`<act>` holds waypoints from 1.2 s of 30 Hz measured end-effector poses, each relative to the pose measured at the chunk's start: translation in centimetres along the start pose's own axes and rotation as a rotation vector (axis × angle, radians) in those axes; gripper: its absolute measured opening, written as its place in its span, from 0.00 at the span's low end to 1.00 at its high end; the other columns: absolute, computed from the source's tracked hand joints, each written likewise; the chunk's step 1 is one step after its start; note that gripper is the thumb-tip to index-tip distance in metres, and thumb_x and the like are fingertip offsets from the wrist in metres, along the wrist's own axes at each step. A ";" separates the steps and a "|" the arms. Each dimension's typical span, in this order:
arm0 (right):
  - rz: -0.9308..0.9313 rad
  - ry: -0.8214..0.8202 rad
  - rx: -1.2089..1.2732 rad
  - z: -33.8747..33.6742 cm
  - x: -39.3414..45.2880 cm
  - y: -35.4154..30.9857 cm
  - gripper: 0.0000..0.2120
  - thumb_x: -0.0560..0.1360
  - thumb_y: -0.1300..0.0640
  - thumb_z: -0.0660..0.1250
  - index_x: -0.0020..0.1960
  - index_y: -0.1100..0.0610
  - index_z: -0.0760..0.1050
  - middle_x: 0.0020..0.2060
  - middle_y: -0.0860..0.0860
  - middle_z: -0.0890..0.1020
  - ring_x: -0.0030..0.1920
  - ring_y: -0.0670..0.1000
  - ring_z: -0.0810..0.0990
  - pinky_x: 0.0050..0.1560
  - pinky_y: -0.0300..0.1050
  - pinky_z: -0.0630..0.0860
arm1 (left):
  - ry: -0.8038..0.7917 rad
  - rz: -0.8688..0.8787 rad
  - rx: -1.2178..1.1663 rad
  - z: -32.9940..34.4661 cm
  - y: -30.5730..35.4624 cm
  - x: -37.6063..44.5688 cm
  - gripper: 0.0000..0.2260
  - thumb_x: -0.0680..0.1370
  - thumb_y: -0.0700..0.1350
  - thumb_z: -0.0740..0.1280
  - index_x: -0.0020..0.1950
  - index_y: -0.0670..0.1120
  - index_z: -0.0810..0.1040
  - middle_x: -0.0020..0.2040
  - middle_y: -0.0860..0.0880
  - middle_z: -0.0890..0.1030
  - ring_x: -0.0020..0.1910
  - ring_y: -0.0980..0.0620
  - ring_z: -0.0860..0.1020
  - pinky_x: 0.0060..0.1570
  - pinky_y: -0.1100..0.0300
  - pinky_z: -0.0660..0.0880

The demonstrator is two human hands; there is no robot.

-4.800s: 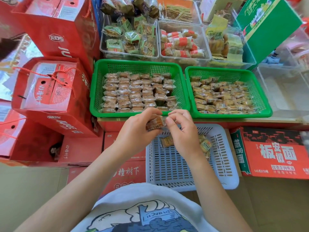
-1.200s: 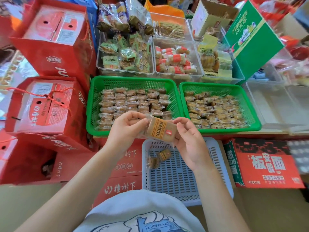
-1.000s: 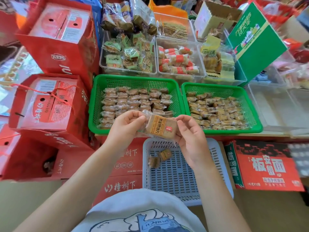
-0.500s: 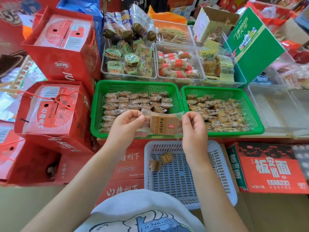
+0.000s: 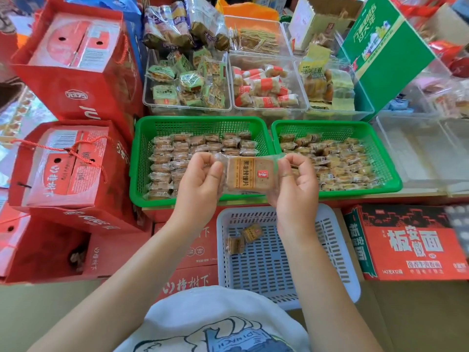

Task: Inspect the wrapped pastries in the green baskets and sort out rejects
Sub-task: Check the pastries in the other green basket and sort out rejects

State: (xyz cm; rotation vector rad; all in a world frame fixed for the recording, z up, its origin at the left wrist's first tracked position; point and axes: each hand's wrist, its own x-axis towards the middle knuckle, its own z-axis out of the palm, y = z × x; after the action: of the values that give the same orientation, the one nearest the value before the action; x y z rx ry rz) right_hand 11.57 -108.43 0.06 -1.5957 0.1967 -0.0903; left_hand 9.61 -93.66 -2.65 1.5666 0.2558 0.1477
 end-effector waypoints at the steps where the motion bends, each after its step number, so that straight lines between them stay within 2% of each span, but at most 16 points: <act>1: 0.101 -0.012 0.132 0.0 0.2 -0.1 0.06 0.84 0.56 0.61 0.48 0.50 0.73 0.35 0.54 0.77 0.31 0.52 0.78 0.28 0.43 0.74 | -0.025 -0.068 -0.077 0.1 -0.2 0.2 0.06 0.86 0.41 0.57 0.50 0.43 0.68 0.35 0.43 0.68 0.25 0.55 0.63 0.26 0.63 0.61; 3: 0.212 -0.025 0.261 -0.1 0.5 0.0 0.04 0.84 0.58 0.60 0.50 0.56 0.70 0.38 0.53 0.79 0.29 0.44 0.78 0.23 0.35 0.71 | -0.073 -0.189 -0.185 0.2 -0.8 0.6 0.06 0.86 0.42 0.57 0.50 0.44 0.69 0.37 0.42 0.68 0.25 0.55 0.61 0.27 0.62 0.60; 5: 0.251 -0.031 0.273 -0.1 0.9 0.7 0.04 0.84 0.59 0.59 0.51 0.56 0.70 0.42 0.55 0.80 0.30 0.44 0.78 0.22 0.34 0.69 | -0.114 -0.300 -0.257 0.3 -1.5 1.0 0.06 0.86 0.43 0.57 0.52 0.43 0.71 0.37 0.42 0.69 0.26 0.54 0.64 0.28 0.60 0.62; 8: 0.274 -0.023 0.231 -0.5 1.6 1.9 0.05 0.84 0.58 0.59 0.51 0.55 0.71 0.43 0.56 0.81 0.33 0.47 0.80 0.24 0.35 0.71 | -0.174 -0.475 -0.313 0.3 -2.0 1.4 0.08 0.85 0.47 0.60 0.56 0.43 0.74 0.46 0.43 0.81 0.36 0.53 0.80 0.33 0.59 0.75; 10: 0.255 -0.020 0.173 -0.7 2.1 2.9 0.05 0.84 0.57 0.60 0.50 0.55 0.72 0.42 0.54 0.82 0.36 0.48 0.82 0.28 0.39 0.76 | -0.264 -0.523 -0.343 0.1 -2.7 1.6 0.14 0.82 0.51 0.65 0.63 0.44 0.75 0.56 0.45 0.84 0.52 0.48 0.83 0.39 0.57 0.80; 13: 0.199 -0.051 -0.058 -1.3 2.9 4.9 0.07 0.82 0.47 0.62 0.50 0.49 0.75 0.44 0.54 0.83 0.41 0.53 0.82 0.40 0.51 0.79 | -0.327 -0.501 -0.330 -0.1 -4.0 1.7 0.22 0.75 0.43 0.72 0.68 0.44 0.73 0.60 0.43 0.83 0.57 0.43 0.83 0.42 0.56 0.81; 16: 0.276 -0.314 -0.270 -2.3 3.3 6.4 0.19 0.71 0.27 0.63 0.55 0.38 0.72 0.55 0.53 0.81 0.51 0.54 0.82 0.51 0.56 0.80 | -0.297 -0.478 -0.274 -0.2 -5.9 2.2 0.20 0.74 0.38 0.74 0.65 0.46 0.75 0.58 0.44 0.84 0.57 0.41 0.83 0.48 0.52 0.81; 18: 0.353 -0.502 -0.358 -2.7 3.6 7.1 0.20 0.73 0.34 0.68 0.61 0.41 0.72 0.56 0.49 0.81 0.50 0.49 0.83 0.52 0.52 0.81 | -0.303 -0.488 -0.222 -0.2 -7.4 2.9 0.21 0.73 0.39 0.76 0.64 0.49 0.76 0.57 0.47 0.84 0.57 0.43 0.83 0.53 0.49 0.80; 20: 0.335 -0.496 -0.471 -2.9 4.5 7.7 0.19 0.78 0.48 0.70 0.66 0.51 0.73 0.54 0.46 0.81 0.49 0.46 0.82 0.52 0.51 0.81 | -0.311 -0.446 -0.026 -0.1 -8.8 3.6 0.21 0.75 0.42 0.75 0.66 0.53 0.75 0.58 0.52 0.84 0.58 0.49 0.82 0.58 0.50 0.79; 21: 0.297 -0.441 -0.552 -3.0 5.2 7.9 0.20 0.78 0.51 0.69 0.68 0.53 0.72 0.57 0.43 0.79 0.53 0.45 0.79 0.55 0.48 0.78 | -0.299 -0.382 0.185 -0.1 -9.7 4.1 0.21 0.77 0.45 0.73 0.68 0.55 0.74 0.60 0.54 0.83 0.61 0.52 0.80 0.61 0.51 0.77; 24: 0.209 -0.297 -0.661 -3.4 7.9 8.0 0.24 0.80 0.53 0.68 0.73 0.53 0.68 0.59 0.41 0.71 0.61 0.42 0.69 0.61 0.39 0.65 | -0.326 -0.062 0.935 -1.0 -12.9 5.7 0.23 0.81 0.52 0.66 0.76 0.54 0.68 0.74 0.53 0.71 0.74 0.51 0.67 0.74 0.49 0.64; 26: 0.203 -0.289 -0.642 -3.0 9.8 8.6 0.24 0.80 0.53 0.68 0.74 0.53 0.67 0.60 0.41 0.69 0.61 0.41 0.66 0.63 0.39 0.63 | -0.449 -0.010 1.163 -2.0 -15.2 6.2 0.24 0.82 0.55 0.61 0.78 0.55 0.63 0.79 0.52 0.63 0.79 0.50 0.58 0.78 0.44 0.53; 28: 0.184 -0.355 -0.654 -2.0 11.4 9.7 0.24 0.80 0.54 0.68 0.74 0.54 0.67 0.60 0.41 0.70 0.62 0.41 0.66 0.63 0.38 0.63 | -0.540 -0.050 1.275 -2.9 -17.0 6.2 0.26 0.83 0.57 0.59 0.80 0.58 0.57 0.81 0.55 0.59 0.80 0.50 0.54 0.78 0.43 0.49; 30: 0.170 -0.463 -0.724 -1.1 12.4 11.3 0.22 0.80 0.57 0.68 0.72 0.54 0.70 0.62 0.43 0.74 0.62 0.43 0.69 0.62 0.38 0.65 | -0.539 -0.057 1.298 -3.4 -17.8 6.0 0.28 0.82 0.57 0.60 0.80 0.58 0.55 0.81 0.56 0.58 0.80 0.50 0.54 0.77 0.43 0.49; 33: 0.069 -0.634 -1.029 -0.4 13.6 13.7 0.20 0.79 0.60 0.67 0.71 0.54 0.72 0.65 0.51 0.78 0.64 0.52 0.75 0.64 0.45 0.71 | -0.494 -0.096 1.248 -3.2 -17.9 6.1 0.27 0.81 0.56 0.61 0.79 0.58 0.59 0.80 0.56 0.60 0.80 0.51 0.54 0.76 0.43 0.49; 36: -0.120 -0.699 -1.319 0.2 13.7 14.8 0.19 0.79 0.62 0.66 0.69 0.55 0.72 0.58 0.55 0.78 0.59 0.58 0.77 0.56 0.53 0.77 | -0.485 -0.122 1.275 -3.0 -18.0 6.1 0.28 0.80 0.57 0.61 0.79 0.59 0.57 0.80 0.56 0.59 0.80 0.50 0.54 0.76 0.41 0.50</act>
State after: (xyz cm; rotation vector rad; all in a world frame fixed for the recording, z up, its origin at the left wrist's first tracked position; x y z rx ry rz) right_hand 23.98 -111.06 -15.60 -2.8192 -0.5028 0.6256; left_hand 13.54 -89.27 -20.93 2.7605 0.0312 -0.6096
